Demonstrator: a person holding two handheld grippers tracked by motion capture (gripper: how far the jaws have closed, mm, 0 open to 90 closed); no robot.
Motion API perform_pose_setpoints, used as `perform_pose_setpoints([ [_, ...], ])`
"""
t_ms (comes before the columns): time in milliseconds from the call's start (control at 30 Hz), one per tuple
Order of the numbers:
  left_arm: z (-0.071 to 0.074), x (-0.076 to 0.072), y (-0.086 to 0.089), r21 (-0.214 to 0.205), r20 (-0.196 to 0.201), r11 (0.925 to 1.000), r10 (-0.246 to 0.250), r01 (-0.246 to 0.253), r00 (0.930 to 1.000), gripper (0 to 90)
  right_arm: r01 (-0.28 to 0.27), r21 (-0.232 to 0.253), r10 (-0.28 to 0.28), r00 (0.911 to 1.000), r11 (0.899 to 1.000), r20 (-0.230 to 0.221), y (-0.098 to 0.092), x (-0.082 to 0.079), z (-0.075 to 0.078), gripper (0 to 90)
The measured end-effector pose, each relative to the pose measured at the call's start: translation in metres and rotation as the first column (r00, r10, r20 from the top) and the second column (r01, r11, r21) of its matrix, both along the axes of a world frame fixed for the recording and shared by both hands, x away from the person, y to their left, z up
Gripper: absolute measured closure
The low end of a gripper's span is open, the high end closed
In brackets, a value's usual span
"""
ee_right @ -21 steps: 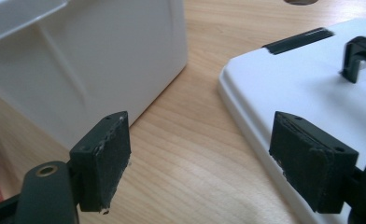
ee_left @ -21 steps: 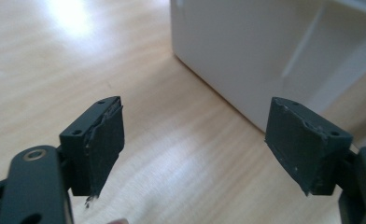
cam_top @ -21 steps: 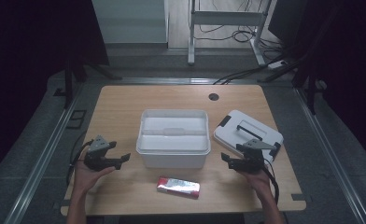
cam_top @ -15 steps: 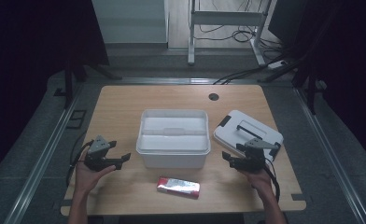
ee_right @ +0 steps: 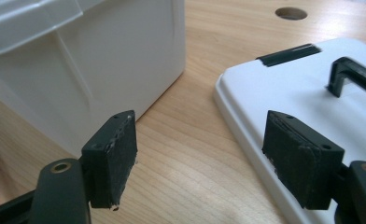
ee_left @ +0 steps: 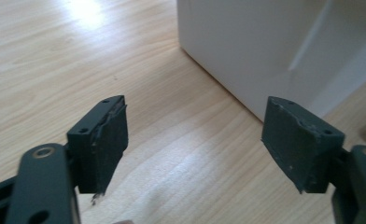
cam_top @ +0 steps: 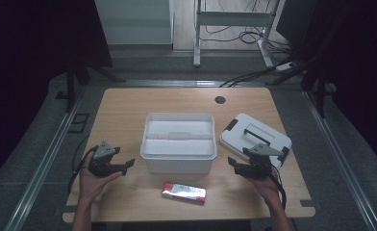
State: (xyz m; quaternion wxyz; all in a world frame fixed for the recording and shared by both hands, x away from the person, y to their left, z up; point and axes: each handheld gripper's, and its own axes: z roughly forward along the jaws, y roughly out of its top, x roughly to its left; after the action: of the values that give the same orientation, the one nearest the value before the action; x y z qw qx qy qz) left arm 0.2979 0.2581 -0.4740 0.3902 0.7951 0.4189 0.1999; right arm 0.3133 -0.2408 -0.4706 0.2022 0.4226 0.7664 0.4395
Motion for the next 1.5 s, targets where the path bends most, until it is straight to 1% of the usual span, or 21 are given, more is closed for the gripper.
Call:
perform_pose_setpoints([
  [100,0.004,0.0,0.0,-0.004,0.001,1.0,-0.007,0.007,1.0,25.0,-0.025,-0.009,0.025,0.9996,1.0,-0.013,0.004,0.0,-0.003,25.9],
  [200,0.01,-0.001,-0.002,-0.002,0.018,0.9999,-0.012,0.012,0.9998,26.8,-0.031,-0.02,0.031,0.9994,0.999,-0.016,0.005,-0.001,-0.004,25.6],
  [300,0.017,-0.005,-0.006,0.001,0.033,0.9997,-0.023,0.023,0.9992,25.3,-0.039,-0.009,0.039,0.9992,0.999,-0.01,0.005,-0.003,-0.003,25.6],
  [333,0.02,-0.006,-0.007,-0.013,0.034,0.9997,-0.022,0.023,0.9992,23.5,-0.049,-0.01,0.049,0.9988,0.999,0.004,0.004,-0.003,-0.002,25.9],
  [367,0.022,-0.006,-0.008,-0.014,0.027,0.9996,-0.026,0.026,0.9993,23.3,-0.056,-0.005,0.056,0.9984,0.998,0.007,0.003,-0.003,-0.001,26.1],
  [433,0.026,-0.005,-0.009,-0.008,0.025,0.9999,-0.012,0.012,0.9996,22.1,-0.066,0.004,0.066,0.9978,0.998,0.004,0.002,-0.002,-0.001,26.1],
  [533,0.035,-0.005,-0.013,-0.013,0.03,0.9999,-0.006,0.006,0.9995,21.9,-0.066,-0.006,0.066,0.9977,0.998,0.011,0.003,-0.002,-0.001,26.6],
  [567,0.035,-0.005,-0.013,-0.013,0.03,0.9999,-0.006,0.006,0.9995,21.9,-0.068,-0.007,0.068,0.9976,0.998,0.014,0.004,-0.003,-0.001,26.9],
  [600,0.039,-0.003,-0.016,0.005,0.028,0.9999,-0.01,0.01,0.9996,21.9,-0.068,-0.007,0.068,0.9976,0.998,0.014,0.004,-0.003,-0.001,26.9],
  [633,0.044,-0.002,-0.019,0.036,0.034,0.9994,-0.003,0.002,0.9994,20.8,-0.072,-0.009,0.072,0.9973,0.997,0.015,0.005,-0.003,-0.001,27.0],
  [700,0.048,0.001,-0.022,0.058,0.04,0.9982,-0.012,0.009,0.9991,22.0,-0.078,-0.014,0.078,0.9969,0.997,0.013,0.007,-0.003,-0.003,27.0],
  [767,0.053,0.002,-0.025,0.085,0.065,0.9963,-0.009,0.004,0.9978,23.2,-0.078,-0.02,0.078,0.9969,0.997,0.008,0.007,-0.003,-0.003,27.0],
  [800,0.056,0.002,-0.025,0.088,0.073,0.996,-0.014,0.008,0.9972,23.7,-0.08,-0.023,0.08,0.9967,0.997,0.007,0.007,-0.003,-0.003,27.0],
  [900,0.066,0.003,-0.021,0.062,0.102,0.9978,-0.03,0.023,0.9943,25.1,-0.072,-0.027,0.072,0.9974,0.997,0.007,0.006,-0.002,-0.003,27.1],
  [1000,0.077,0.007,-0.014,0.019,0.097,0.9983,-0.057,0.056,0.9936,26.4,-0.066,-0.052,0.066,0.9978,0.997,-0.002,0.006,-0.002,-0.005,26.6],
  [1067,0.084,0.01,-0.011,0.034,0.098,0.9975,-0.064,0.061,0.9931,26.0,-0.067,-0.069,0.067,0.9977,0.995,-0.006,0.007,-0.002,-0.005,26.4],
  [1133,0.089,0.012,-0.01,0.035,0.11,0.9969,-0.074,0.071,0.9911,26.2,-0.065,-0.072,0.065,0.9979,0.995,-0.002,0.007,-0.003,-0.005,26.6],
  [1233,0.097,0.016,-0.008,-0.004,0.123,0.9957,-0.092,0.093,0.9882,28.7,-0.065,-0.075,0.065,0.9979,0.995,0.002,0.008,-0.003,-0.005,26.8],
  [1300,0.1,0.018,-0.009,-0.011,0.13,0.9937,-0.11,0.112,0.9854,29.9,-0.067,-0.075,0.067,0.9978,0.995,-0.001,0.008,-0.002,-0.005,26.8],
  [1367,0.104,0.02,-0.011,-0.005,0.135,0.9924,-0.121,0.123,0.9834,31.2,-0.069,-0.075,0.069,0.9976,0.995,-0.001,0.009,-0.002,-0.006,26.7],
  [1500,0.115,0.025,-0.016,0.009,0.144,0.9862,-0.165,0.165,0.9758,32.3,-0.079,-0.081,0.079,0.9969,0.994,-0.004,0.01,-0.002,-0.007,26.7],
])
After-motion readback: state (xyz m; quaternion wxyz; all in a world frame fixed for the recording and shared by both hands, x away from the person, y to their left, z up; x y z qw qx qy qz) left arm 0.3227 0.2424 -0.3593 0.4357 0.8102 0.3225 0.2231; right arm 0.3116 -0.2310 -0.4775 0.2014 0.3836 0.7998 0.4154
